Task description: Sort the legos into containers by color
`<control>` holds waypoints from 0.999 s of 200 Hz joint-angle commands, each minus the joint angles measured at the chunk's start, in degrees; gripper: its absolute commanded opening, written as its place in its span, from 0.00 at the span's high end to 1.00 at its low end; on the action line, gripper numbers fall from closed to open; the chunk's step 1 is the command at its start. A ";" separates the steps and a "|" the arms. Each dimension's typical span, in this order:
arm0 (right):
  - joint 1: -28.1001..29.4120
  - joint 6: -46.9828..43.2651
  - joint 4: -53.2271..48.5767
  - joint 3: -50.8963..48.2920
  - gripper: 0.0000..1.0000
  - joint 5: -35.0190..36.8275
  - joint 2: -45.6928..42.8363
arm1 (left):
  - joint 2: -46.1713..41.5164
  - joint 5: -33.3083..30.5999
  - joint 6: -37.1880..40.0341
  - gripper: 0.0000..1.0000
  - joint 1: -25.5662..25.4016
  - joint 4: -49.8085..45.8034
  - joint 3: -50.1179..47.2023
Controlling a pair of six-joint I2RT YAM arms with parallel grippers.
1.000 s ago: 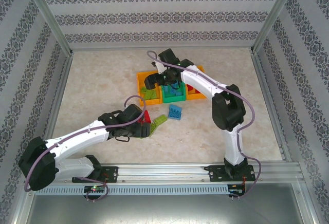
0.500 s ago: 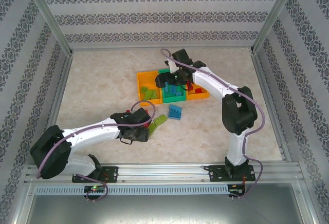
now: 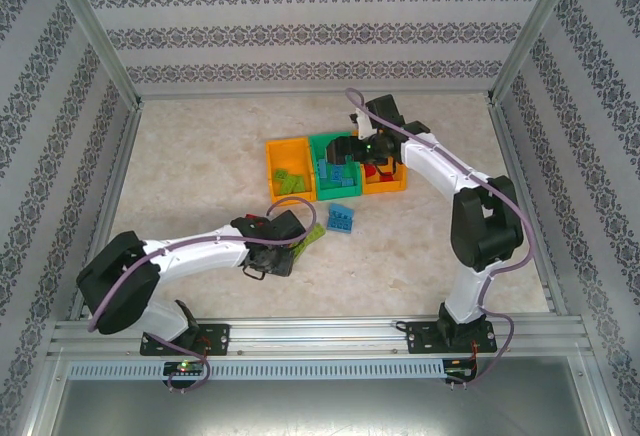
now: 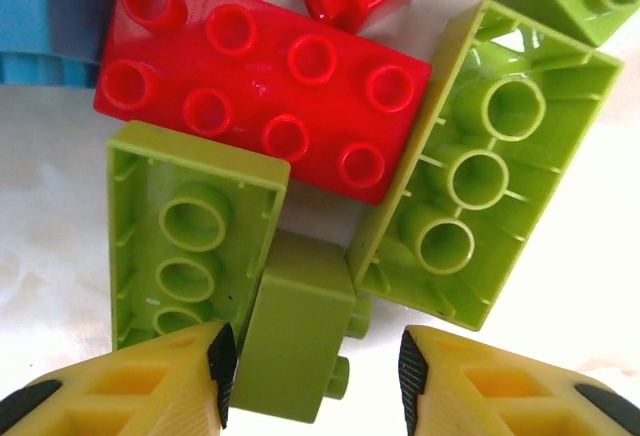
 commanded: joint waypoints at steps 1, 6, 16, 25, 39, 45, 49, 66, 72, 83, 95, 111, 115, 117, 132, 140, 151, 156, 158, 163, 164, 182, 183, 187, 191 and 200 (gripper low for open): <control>-0.64 0.76 1.16 -1.28 0.02 -1.67 -3.03 | 0.86 -1.80 0.98 0.55 -1.02 -0.63 1.88; -0.86 0.81 1.15 -1.47 0.02 -1.68 -3.16 | 1.04 -1.91 0.93 0.56 -1.04 -0.71 2.04; -1.14 0.76 1.28 -1.91 0.02 -1.68 -3.49 | 1.49 -2.14 0.94 0.58 -1.26 -0.88 2.38; -1.40 0.73 1.33 -2.32 0.02 -1.67 -3.71 | 1.90 -2.48 0.91 0.59 -1.45 -1.06 2.75; -1.91 0.68 1.41 -2.89 0.02 -1.75 -4.06 | 2.55 -3.10 0.79 0.64 -1.76 -1.37 3.12; -2.05 0.75 1.50 -3.19 0.02 -1.78 -4.22 | 2.78 -3.30 0.68 0.67 -1.88 -1.59 3.26; -2.24 0.76 1.59 -3.38 0.02 -1.87 -4.31 | 2.91 -3.39 0.60 0.68 -1.94 -1.72 3.32; -2.71 0.85 1.88 -4.09 0.02 -2.05 -4.76 | 3.18 -3.95 0.21 0.75 -2.36 -2.44 3.65; -2.89 0.85 2.00 -4.35 0.02 -2.07 -5.01 | 3.18 -4.16 0.06 0.76 -2.49 -2.84 3.79; -3.27 1.02 2.28 -4.79 0.02 -2.22 -5.27 | 2.94 -4.90 -0.22 0.77 -2.81 -3.68 3.99; -3.68 1.16 2.55 -5.27 0.02 -2.55 -5.55 | 2.51 -5.29 -0.42 0.78 -2.97 -4.29 4.11; -4.02 1.28 2.83 -5.76 0.02 -2.73 -5.74 | 1.39 -5.24 -0.74 0.79 -3.08 -4.51 4.03; -4.09 1.31 2.84 -5.87 0.02 -2.83 -5.73 | 1.01 -5.15 -0.70 0.80 -3.15 -4.42 4.06; -4.15 1.29 2.88 -5.94 0.02 -2.90 -5.78 | 0.81 -5.14 -0.71 0.80 -3.17 -4.33 4.02; -4.47 1.29 3.02 -6.40 0.02 -3.05 -5.91 | -0.45 -5.35 -1.15 0.80 -3.17 -4.24 4.24; -4.65 1.23 3.09 -6.68 0.02 -3.16 -6.07 | -0.99 -5.52 -1.23 0.80 -3.15 -4.24 4.27; -4.92 1.40 3.31 -7.15 0.02 -3.28 -6.26 | -1.43 -5.49 -1.31 0.80 -3.17 -4.06 4.43; -5.07 1.39 3.46 -7.36 0.02 -3.43 -6.39 | -1.61 -5.51 -1.36 0.80 -3.17 -4.06 4.36; -5.17 1.45 3.49 -7.43 0.02 -3.49 -6.47 | -1.62 -5.50 -1.38 0.80 -3.17 -4.06 4.43; -5.31 1.51 3.59 -7.63 0.02 -3.50 -6.61 | -1.62 -5.55 -1.49 0.80 -3.17 -4.06 4.37; -5.34 1.49 3.61 -7.64 0.02 -3.52 -6.61 | -1.59 -5.52 -1.48 0.80 -3.17 -4.06 4.36; -5.64 1.55 3.78 -8.22 0.02 -3.66 -7.12 | -1.39 -5.52 -1.91 0.79 -3.17 -4.20 4.38; -5.64 1.51 3.79 -8.24 0.02 -3.64 -7.13 | -1.35 -5.51 -1.95 0.79 -3.17 -4.22 4.37; -5.72 1.49 3.84 -8.35 0.02 -3.69 -7.21 | -1.41 -5.55 -2.00 0.79 -3.17 -4.24 4.42; -5.74 1.52 3.91 -8.44 0.02 -3.68 -7.31 | -1.41 -5.58 -2.06 0.79 -3.17 -4.22 4.49; -5.84 1.55 3.93 -8.67 0.02 -3.71 -7.41 | -1.56 -5.90 -2.05 0.78 -3.17 -4.41 4.82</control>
